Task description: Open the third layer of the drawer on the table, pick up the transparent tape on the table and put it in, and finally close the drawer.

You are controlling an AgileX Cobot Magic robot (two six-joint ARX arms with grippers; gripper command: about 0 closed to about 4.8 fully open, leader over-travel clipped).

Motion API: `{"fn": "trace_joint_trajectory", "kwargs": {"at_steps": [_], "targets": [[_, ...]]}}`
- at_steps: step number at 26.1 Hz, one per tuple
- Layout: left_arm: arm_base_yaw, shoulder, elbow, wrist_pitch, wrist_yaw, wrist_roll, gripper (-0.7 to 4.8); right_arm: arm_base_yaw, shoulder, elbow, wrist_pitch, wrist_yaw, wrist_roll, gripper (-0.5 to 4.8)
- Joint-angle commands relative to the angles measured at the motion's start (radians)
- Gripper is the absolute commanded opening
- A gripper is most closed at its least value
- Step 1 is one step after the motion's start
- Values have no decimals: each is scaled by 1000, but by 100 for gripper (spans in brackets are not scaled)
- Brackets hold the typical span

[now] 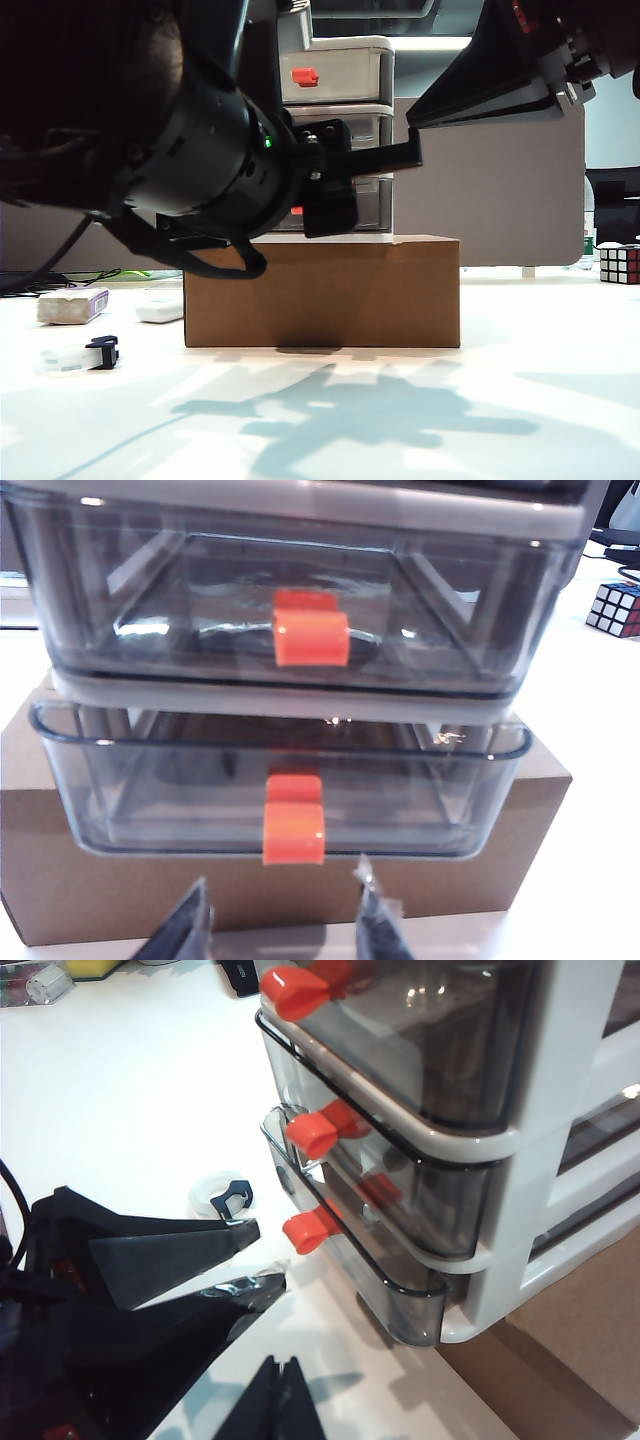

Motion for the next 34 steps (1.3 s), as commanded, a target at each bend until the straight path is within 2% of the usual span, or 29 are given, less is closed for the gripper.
{"fn": "trace_joint_trajectory", "kwargs": {"at_steps": [1, 7, 23, 28, 31, 32, 34], "targets": [[0, 0, 5, 12, 0, 0, 179, 2, -3, 5, 17, -8, -5, -5], [34, 0, 5, 13, 12, 8, 179, 2, -3, 5, 17, -8, -5, -5], [89, 10, 17, 22, 161, 9, 169, 2, -3, 5, 17, -7, -5, -5], [99, 25, 48, 24, 164, 72, 169, 2, -3, 5, 16, -8, -6, -4], [102, 25, 49, 31, 154, 73, 169, 2, -3, 4, 13, -7, -6, -5], [102, 25, 49, 31, 153, 80, 163, 2, -3, 4, 13, -8, -5, -5], [103, 25, 49, 31, 153, 87, 115, 2, -3, 4, 13, -7, -6, -5]]}}
